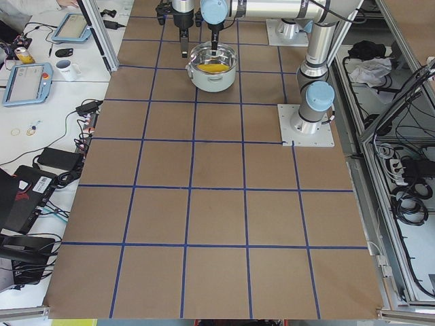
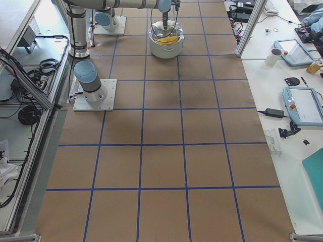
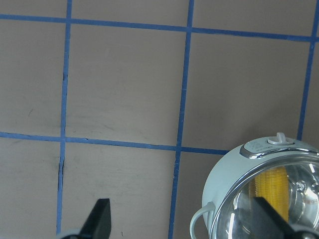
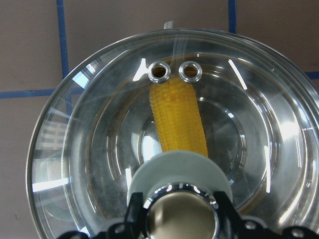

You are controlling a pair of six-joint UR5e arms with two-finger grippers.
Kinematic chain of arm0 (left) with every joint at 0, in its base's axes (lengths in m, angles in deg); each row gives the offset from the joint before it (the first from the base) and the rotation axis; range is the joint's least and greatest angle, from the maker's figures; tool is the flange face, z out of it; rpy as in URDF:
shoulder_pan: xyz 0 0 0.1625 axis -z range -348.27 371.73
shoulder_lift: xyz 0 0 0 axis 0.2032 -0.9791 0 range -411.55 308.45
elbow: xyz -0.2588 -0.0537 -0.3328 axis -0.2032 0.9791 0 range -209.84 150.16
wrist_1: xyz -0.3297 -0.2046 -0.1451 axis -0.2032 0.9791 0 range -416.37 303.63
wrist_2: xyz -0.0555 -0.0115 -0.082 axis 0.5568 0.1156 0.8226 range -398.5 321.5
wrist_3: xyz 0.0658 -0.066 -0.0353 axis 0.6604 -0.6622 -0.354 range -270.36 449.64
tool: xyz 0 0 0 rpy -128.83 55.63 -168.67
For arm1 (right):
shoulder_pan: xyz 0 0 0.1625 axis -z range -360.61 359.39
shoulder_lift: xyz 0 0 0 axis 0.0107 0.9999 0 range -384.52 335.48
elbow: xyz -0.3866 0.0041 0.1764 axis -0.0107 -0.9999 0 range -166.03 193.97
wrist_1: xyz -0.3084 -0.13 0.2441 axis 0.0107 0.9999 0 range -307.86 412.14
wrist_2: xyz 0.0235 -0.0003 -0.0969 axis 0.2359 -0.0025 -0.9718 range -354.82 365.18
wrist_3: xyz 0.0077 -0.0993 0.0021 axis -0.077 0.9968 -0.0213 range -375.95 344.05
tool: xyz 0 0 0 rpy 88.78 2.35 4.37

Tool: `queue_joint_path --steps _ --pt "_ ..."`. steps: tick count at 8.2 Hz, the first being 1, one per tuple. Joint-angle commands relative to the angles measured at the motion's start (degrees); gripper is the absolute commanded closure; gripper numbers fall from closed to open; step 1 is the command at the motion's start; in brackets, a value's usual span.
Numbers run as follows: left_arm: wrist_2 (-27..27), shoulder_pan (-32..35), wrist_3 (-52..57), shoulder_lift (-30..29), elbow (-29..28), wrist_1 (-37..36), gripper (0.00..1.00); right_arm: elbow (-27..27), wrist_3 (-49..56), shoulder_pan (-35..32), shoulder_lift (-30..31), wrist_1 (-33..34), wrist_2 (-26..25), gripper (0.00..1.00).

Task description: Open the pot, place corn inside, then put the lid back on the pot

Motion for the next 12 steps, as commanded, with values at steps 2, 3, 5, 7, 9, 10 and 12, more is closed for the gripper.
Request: queue_joint_path --steps 2,3,5,7,9,10,12 --pt "-0.1 0.9 -0.1 0.6 0.2 0.0 0.00 0.0 1.6 0.1 -0.2 -0.2 -0.4 1.00" --pt "-0.2 0.9 -0.1 0.6 0.2 0.0 0.00 0.0 1.5 0.1 -0.2 -0.2 -0.4 1.00" --pt "-0.2 0.9 -0.1 0.6 0.2 0.0 0.00 0.0 1.5 0.6 -0.3 -0.2 -0.6 1.00" --pt "-0.2 0.9 -0.1 0.6 0.2 0.0 0.00 0.1 2.0 0.8 -0.5 -0.2 -0.6 1.00" --pt "-0.2 0.9 -0.1 0.7 0.3 0.0 0.00 0.2 2.0 0.9 -0.6 -0.2 -0.6 1.00" --pt "-0.2 0.9 -0.1 0.7 0.3 0.0 0.00 0.3 2.0 0.9 -0.9 -0.2 -0.7 1.00" --pt "-0.2 0.9 -0.1 0.7 0.4 0.0 0.00 0.3 3.0 1.3 -1.3 -0.2 -0.6 1.00"
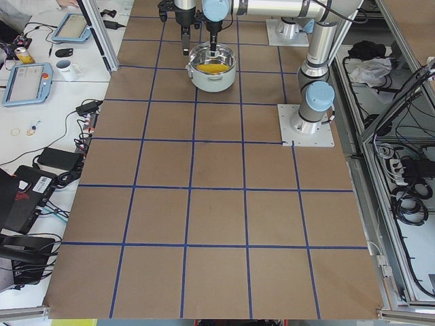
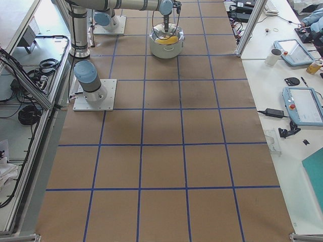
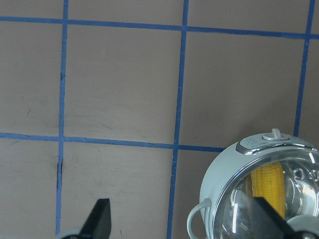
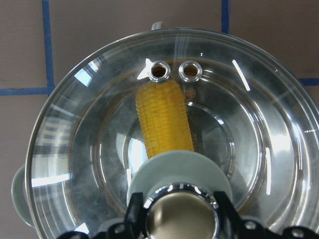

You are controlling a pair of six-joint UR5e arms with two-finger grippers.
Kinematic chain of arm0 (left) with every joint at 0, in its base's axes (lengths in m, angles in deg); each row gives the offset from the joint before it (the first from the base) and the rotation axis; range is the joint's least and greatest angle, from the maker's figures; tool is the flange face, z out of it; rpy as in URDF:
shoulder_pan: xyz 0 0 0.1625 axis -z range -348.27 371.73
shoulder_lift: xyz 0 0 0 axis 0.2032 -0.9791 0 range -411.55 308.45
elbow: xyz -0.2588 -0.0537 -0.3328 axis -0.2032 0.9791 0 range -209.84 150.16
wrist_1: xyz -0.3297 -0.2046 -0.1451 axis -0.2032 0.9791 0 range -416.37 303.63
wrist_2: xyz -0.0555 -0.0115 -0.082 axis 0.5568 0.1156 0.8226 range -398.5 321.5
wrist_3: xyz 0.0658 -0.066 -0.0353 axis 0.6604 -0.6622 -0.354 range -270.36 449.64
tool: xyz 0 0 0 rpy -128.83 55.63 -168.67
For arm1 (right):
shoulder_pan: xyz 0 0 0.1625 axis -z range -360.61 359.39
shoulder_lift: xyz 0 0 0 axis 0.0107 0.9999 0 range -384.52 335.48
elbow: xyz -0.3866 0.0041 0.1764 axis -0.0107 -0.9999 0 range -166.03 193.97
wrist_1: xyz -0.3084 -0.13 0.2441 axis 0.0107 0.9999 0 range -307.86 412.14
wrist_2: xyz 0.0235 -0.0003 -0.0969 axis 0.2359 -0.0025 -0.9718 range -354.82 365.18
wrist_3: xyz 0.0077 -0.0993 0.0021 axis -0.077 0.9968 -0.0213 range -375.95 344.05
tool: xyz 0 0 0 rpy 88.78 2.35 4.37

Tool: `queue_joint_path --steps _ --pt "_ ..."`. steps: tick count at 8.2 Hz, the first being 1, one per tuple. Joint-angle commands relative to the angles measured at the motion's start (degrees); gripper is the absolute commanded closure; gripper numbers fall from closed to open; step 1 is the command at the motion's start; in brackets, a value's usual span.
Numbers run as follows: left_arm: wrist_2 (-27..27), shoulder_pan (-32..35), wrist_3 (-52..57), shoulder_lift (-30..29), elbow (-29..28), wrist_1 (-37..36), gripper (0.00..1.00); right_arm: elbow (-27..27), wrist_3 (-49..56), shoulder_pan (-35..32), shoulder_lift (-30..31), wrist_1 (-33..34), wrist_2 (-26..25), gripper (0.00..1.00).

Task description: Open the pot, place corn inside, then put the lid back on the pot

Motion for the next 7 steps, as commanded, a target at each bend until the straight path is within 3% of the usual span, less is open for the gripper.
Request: queue_joint_path --steps 1,2,3,7 --pt "0.0 0.0 0.0 0.0 0.1 0.0 0.00 0.0 1.1 0.8 -0.3 0.0 0.1 0.88" --pt "0.0 0.0 0.0 0.0 0.1 0.0 0.00 0.0 1.4 0.8 -0.3 0.0 0.0 0.72" --pt "0.0 0.0 0.0 0.0 0.1 0.0 0.00 0.0 1.6 0.8 -0.3 0.0 -0.6 0.45" --pt "0.0 0.0 0.0 -0.1 0.1 0.0 0.00 0.0 1.5 0.8 -0.2 -0.1 -1.1 0.37"
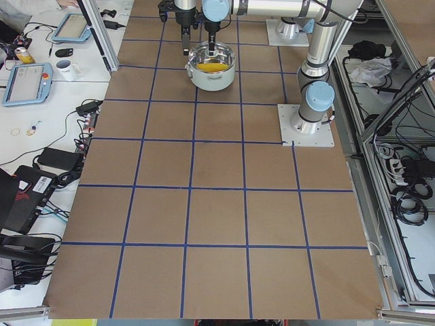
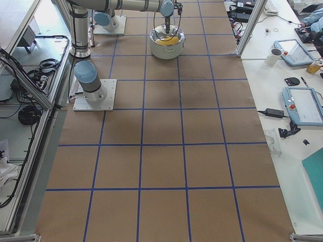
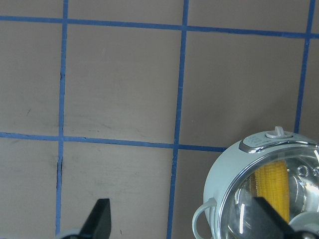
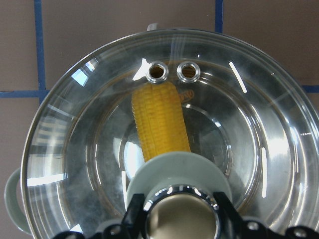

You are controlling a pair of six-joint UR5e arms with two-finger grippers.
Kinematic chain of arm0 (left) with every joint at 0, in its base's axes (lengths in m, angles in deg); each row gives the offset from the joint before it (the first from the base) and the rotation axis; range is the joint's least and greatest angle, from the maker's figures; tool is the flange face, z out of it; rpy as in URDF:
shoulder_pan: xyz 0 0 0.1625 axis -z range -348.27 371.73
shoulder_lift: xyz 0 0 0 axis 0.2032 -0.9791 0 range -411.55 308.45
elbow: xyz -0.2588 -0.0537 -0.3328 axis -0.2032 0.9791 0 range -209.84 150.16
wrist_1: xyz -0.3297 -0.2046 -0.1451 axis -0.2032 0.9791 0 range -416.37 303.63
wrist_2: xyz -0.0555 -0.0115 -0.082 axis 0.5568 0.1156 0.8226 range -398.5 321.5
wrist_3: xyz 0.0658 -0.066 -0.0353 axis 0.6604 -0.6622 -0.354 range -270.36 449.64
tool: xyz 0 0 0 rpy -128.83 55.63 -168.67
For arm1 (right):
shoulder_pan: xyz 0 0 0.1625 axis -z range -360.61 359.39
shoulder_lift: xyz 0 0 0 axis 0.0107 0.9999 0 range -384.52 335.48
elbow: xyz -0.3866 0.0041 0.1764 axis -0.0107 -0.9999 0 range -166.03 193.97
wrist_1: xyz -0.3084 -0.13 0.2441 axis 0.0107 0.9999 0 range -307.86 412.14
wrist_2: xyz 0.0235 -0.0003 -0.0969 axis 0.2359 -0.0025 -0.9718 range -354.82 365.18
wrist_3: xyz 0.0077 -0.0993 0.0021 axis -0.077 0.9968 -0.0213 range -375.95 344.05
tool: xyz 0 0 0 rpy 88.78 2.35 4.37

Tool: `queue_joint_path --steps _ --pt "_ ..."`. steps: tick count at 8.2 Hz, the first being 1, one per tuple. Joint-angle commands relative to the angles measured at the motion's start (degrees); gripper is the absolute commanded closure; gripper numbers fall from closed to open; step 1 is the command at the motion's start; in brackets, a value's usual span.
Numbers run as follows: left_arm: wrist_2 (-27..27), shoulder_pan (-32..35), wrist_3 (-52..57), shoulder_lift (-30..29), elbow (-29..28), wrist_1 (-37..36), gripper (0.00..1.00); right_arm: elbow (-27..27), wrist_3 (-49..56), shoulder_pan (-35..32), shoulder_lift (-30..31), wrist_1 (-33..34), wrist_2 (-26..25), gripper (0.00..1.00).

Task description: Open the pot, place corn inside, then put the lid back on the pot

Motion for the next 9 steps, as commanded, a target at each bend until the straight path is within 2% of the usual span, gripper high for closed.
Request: queue_joint_path --steps 1,3,5,7,9 --pt "0.0 0.0 0.0 -0.1 0.0 0.0 0.00 0.0 0.0 0.0 0.1 0.0 -0.1 0.00" --pt "0.0 0.0 0.0 -0.1 0.0 0.0 0.00 -0.5 0.8 0.7 0.7 0.0 -0.8 0.00" --pt "0.0 0.0 0.0 -0.1 0.1 -0.1 0.00 -0.7 5.7 6.9 4.8 -2.0 0.2 0.00" --pt "0.0 0.0 -0.1 -0.3 0.1 -0.1 0.00 -1.0 19.1 15.8 11.1 -10.3 0.2 0.00" --pt "0.1 0.0 -0.1 -0.3 0.1 -0.1 0.00 -1.3 30.6 23.6 16.7 -15.2 -0.5 0.00"
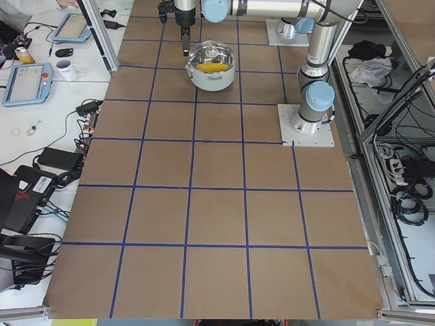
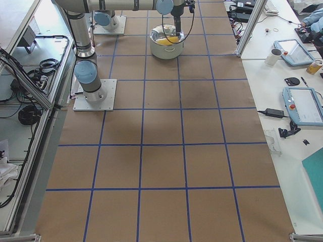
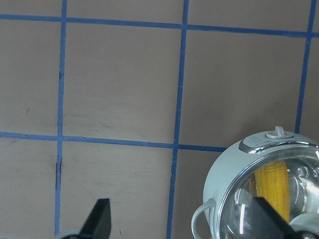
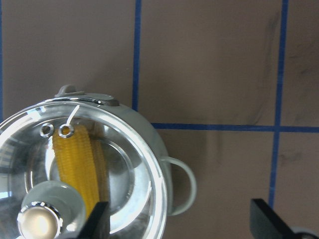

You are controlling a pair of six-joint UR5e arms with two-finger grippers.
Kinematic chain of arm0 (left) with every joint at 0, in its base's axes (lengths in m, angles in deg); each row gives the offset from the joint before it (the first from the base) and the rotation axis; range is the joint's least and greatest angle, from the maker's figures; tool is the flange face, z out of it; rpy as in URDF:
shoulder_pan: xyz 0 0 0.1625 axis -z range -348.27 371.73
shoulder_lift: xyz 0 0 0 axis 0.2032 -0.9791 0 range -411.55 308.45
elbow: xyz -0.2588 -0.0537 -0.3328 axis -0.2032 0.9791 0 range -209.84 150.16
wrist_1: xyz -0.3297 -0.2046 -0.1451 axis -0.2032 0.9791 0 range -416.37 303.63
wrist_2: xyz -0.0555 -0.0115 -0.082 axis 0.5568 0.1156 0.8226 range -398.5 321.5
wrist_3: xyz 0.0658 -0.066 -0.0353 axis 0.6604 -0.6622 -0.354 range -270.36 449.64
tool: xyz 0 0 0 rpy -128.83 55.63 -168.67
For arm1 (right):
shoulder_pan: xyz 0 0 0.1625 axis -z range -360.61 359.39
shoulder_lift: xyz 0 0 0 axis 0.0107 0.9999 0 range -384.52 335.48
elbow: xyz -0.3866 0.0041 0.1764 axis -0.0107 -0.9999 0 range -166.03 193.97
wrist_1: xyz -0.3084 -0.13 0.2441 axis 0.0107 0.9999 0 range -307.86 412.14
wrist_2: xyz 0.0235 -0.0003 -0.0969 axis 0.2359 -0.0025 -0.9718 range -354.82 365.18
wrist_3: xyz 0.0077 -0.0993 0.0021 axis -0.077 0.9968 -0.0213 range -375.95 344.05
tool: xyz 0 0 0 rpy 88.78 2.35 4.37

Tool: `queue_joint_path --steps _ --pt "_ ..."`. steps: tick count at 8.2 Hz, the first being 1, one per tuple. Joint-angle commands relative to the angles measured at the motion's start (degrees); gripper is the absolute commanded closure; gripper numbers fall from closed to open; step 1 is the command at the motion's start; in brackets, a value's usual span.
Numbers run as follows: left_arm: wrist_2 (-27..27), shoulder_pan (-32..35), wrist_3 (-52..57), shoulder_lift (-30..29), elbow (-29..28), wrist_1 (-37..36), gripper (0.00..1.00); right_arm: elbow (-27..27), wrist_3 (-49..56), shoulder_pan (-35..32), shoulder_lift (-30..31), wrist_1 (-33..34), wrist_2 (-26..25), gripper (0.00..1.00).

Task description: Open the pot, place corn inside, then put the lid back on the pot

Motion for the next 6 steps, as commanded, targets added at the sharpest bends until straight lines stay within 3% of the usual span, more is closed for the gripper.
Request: queue_joint_path --steps 1,6 --pt "0.0 0.0 0.0 -0.1 0.0 -0.1 0.00 -0.2 13.3 10.1 6.6 -5.7 -0.7 0.00" --pt "0.6 0.3 0.3 1.7 -0.3 0.5 0.00 -0.1 16.8 12.5 7.6 -5.8 -0.7 0.00"
